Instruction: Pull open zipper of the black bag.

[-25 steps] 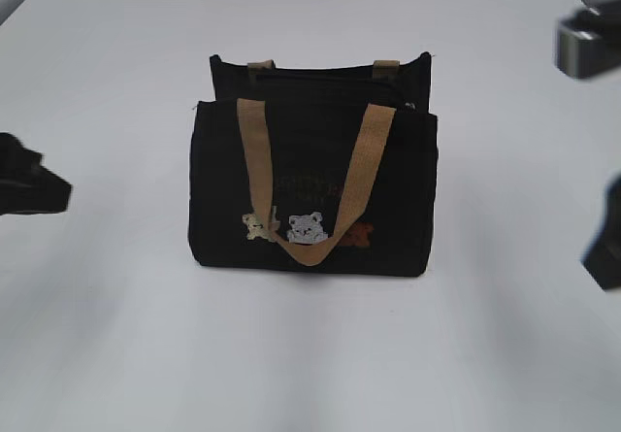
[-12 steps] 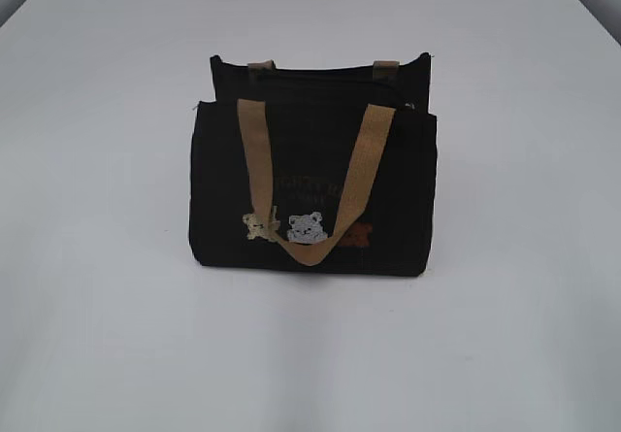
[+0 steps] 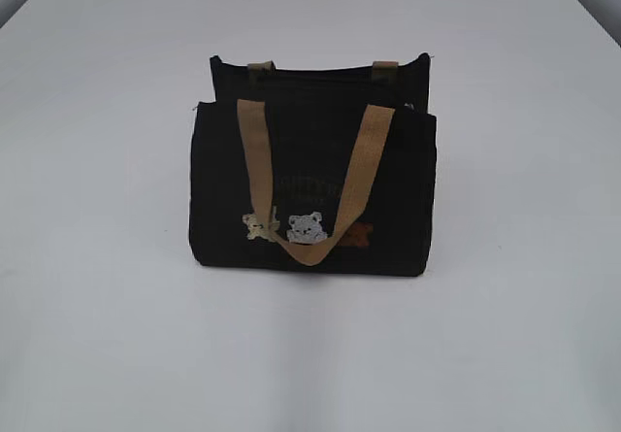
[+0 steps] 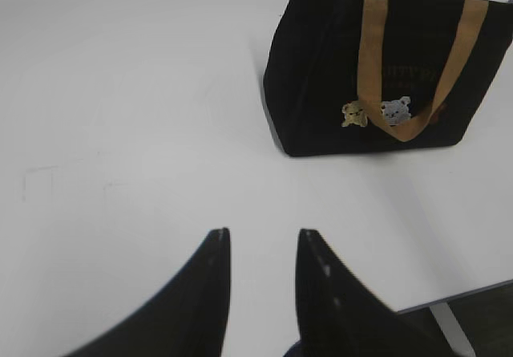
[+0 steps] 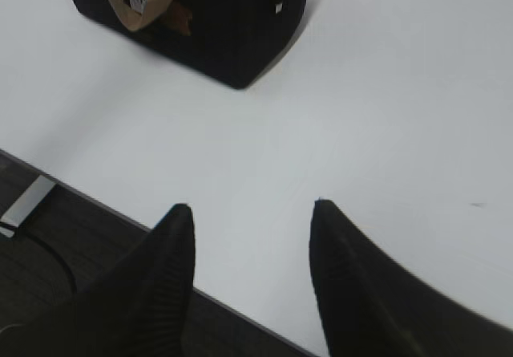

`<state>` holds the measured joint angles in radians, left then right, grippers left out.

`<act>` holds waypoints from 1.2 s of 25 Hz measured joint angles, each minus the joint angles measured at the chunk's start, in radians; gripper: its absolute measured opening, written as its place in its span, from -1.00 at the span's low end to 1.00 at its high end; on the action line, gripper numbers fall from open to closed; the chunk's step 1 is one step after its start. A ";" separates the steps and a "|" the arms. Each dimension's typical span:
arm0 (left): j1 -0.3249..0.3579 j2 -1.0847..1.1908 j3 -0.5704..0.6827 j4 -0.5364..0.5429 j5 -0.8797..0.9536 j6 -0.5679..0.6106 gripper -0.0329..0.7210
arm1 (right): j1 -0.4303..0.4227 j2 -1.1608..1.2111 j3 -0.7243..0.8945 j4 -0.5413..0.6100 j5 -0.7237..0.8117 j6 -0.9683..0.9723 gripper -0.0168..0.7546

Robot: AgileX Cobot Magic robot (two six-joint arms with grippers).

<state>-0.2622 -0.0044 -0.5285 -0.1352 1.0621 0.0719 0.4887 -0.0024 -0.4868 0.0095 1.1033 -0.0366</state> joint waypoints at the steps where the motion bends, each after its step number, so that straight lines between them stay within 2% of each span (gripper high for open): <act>1: 0.000 -0.001 0.000 -0.001 -0.001 0.000 -0.34 | 0.000 -0.004 0.000 -0.001 0.000 0.000 0.01; 11: 0.007 -0.005 0.000 -0.001 -0.001 0.000 -0.34 | -0.020 -0.004 0.001 0.004 -0.003 0.000 -0.01; 13: 0.055 -0.005 0.000 -0.001 0.000 0.000 -0.34 | -0.112 -0.004 0.001 0.011 -0.003 0.000 -0.01; 16: 0.185 -0.005 0.000 -0.001 -0.001 0.000 -0.34 | -0.331 -0.004 0.001 0.014 -0.003 0.000 -0.01; 18: 0.212 -0.005 0.000 -0.001 -0.001 0.000 -0.34 | -0.430 -0.004 0.001 0.014 -0.003 0.000 -0.01; 30: 0.193 -0.005 0.000 0.000 -0.001 0.000 -0.34 | -0.452 -0.004 0.001 0.021 -0.003 0.000 -0.01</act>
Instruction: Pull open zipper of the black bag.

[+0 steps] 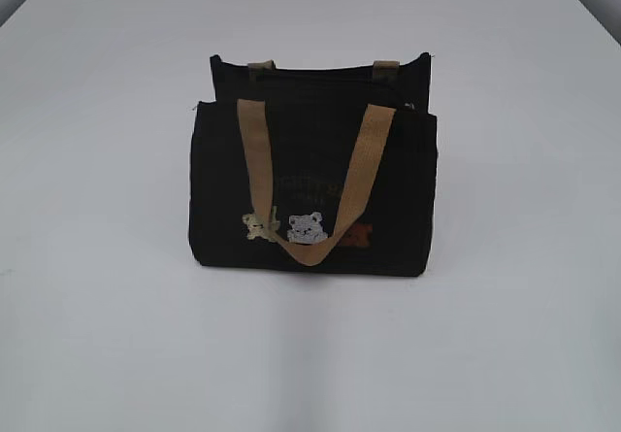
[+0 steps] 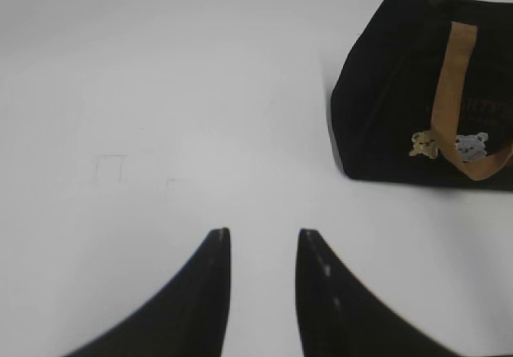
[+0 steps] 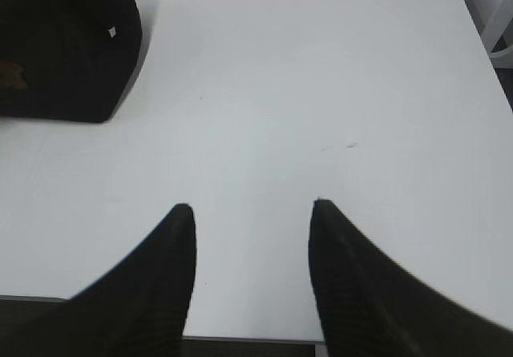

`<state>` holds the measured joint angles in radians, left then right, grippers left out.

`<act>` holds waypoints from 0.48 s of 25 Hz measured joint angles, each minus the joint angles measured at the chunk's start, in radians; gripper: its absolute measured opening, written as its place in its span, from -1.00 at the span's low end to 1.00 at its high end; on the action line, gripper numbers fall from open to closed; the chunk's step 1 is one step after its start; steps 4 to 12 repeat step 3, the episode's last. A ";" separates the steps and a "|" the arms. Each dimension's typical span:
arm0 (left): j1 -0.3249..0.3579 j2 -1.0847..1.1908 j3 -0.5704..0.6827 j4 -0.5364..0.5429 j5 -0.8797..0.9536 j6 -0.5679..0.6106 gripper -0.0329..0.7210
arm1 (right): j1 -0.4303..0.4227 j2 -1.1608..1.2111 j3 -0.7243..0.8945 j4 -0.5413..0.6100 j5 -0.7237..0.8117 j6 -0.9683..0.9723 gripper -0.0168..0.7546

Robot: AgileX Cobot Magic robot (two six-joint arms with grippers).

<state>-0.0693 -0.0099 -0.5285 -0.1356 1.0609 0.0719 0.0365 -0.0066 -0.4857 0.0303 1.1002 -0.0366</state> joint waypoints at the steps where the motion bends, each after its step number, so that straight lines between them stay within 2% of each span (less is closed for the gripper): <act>1: 0.000 0.000 0.000 0.000 0.000 0.000 -0.34 | 0.000 0.000 0.000 0.000 0.000 0.000 -0.01; 12: 0.000 0.000 0.000 0.000 0.000 0.000 -0.34 | 0.000 0.000 0.000 0.000 0.000 0.000 -0.01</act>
